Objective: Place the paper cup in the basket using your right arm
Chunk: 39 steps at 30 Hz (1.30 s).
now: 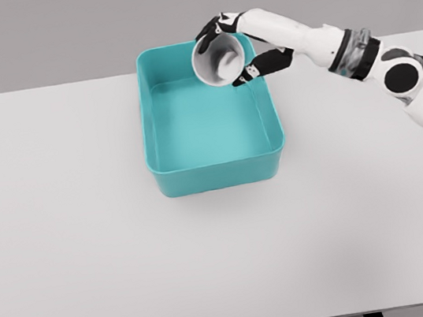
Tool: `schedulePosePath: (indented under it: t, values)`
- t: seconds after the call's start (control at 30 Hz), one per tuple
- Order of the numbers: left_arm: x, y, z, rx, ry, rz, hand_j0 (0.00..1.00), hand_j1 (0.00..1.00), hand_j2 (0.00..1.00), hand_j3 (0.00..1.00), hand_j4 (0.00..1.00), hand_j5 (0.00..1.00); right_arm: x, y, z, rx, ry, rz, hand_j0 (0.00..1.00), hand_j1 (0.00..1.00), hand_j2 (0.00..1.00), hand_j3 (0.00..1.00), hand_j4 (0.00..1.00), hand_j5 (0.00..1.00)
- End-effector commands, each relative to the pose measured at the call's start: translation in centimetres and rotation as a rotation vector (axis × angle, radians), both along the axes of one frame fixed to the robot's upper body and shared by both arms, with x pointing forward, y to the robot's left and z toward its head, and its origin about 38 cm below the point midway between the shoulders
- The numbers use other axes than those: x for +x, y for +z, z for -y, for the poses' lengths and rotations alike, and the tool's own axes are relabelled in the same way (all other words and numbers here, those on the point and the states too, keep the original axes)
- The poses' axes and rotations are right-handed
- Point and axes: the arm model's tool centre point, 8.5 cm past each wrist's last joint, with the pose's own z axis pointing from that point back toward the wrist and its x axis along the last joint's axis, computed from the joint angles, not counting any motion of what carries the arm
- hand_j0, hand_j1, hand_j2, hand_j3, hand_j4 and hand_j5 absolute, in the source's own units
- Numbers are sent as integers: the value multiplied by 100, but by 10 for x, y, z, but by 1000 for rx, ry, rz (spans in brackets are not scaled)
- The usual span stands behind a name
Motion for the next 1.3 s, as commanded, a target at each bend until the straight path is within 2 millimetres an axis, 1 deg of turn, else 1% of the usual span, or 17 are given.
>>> schedulePosePath:
  t: [0.0, 0.07, 0.13, 0.27, 0.37, 0.4, 0.43, 0.7, 0.73, 0.87, 0.93, 1.03, 1.07, 1.1, 1.13, 1.17, 1.27]
  values:
    - [0, 0, 0, 0, 0, -1, 100, 100, 100, 100, 100, 100, 0, -3, -4, -29, -21, 75, 63, 63, 63, 63, 63, 63]
    - [0, 0, 0, 0, 0, 1, 100, 100, 100, 100, 100, 100, 0, 1, -7, -42, -35, 148, 64, 64, 64, 64, 64, 64]
    - [0, 0, 0, 0, 0, -1, 100, 100, 100, 100, 100, 100, -1, -1, -9, -51, -39, 186, 65, 65, 65, 65, 65, 65]
    - [0, 0, 0, 0, 0, 1, 100, 100, 100, 100, 100, 100, -2, -4, -12, -60, -30, 184, 69, 69, 69, 69, 69, 69]
    - [0, 0, 0, 0, 0, -1, 100, 100, 100, 100, 100, 100, -2, -6, -13, -64, -27, 180, 75, 75, 75, 75, 75, 75]
    - [0, 0, 0, 0, 0, 1, 100, 100, 100, 100, 100, 100, -2, -6, -12, -66, -28, 179, 83, 83, 83, 83, 83, 83]
    - [0, 0, 0, 0, 0, 1, 100, 100, 100, 100, 100, 100, -2, -7, -12, -71, -27, 178, 99, 99, 99, 99, 99, 99]
    - [0, 0, 0, 0, 0, -1, 100, 100, 100, 100, 100, 100, 1, 5, -6, -79, -38, 204, 100, 100, 100, 100, 100, 100]
    - [0, 0, 0, 0, 0, -1, 100, 100, 100, 100, 100, 100, 2, 9, -2, -86, -44, 211, 100, 100, 100, 100, 100, 100]
    - [0, 0, 0, 0, 0, -1, 100, 100, 100, 100, 100, 100, 5, 23, 1, -90, -50, 239, 100, 100, 100, 100, 100, 100]
    - [0, 0, 0, 0, 0, -1, 100, 100, 100, 100, 100, 100, 6, 28, 13, -113, -67, 251, 100, 100, 100, 100, 100, 100]
    - [0, 0, 0, 0, 0, 1, 100, 100, 100, 100, 100, 100, 6, 32, 47, -149, -124, 253, 100, 100, 100, 100, 100, 100]
    - [0, 0, 0, 0, 0, -1, 100, 100, 100, 100, 100, 100, 5, 33, 66, -166, -156, 251, 100, 100, 100, 100, 100, 100]
    - [0, 0, 0, 0, 0, -1, 100, 100, 100, 100, 100, 100, 4, 34, 75, -175, -171, 249, 100, 100, 100, 100, 100, 100]
    - [0, 0, 0, 0, 0, 1, 100, 100, 100, 100, 100, 100, 2, 32, 90, -195, -196, 244, 100, 100, 100, 100, 100, 100]
    - [0, 0, 0, 0, 0, -1, 100, 100, 100, 100, 100, 100, -4, 26, 112, -224, -228, 227, 100, 100, 100, 100, 100, 100]
    - [0, 0, 0, 0, 0, -1, 100, 100, 100, 100, 100, 100, -11, 14, 132, -281, -253, 199, 100, 100, 100, 100, 100, 100]
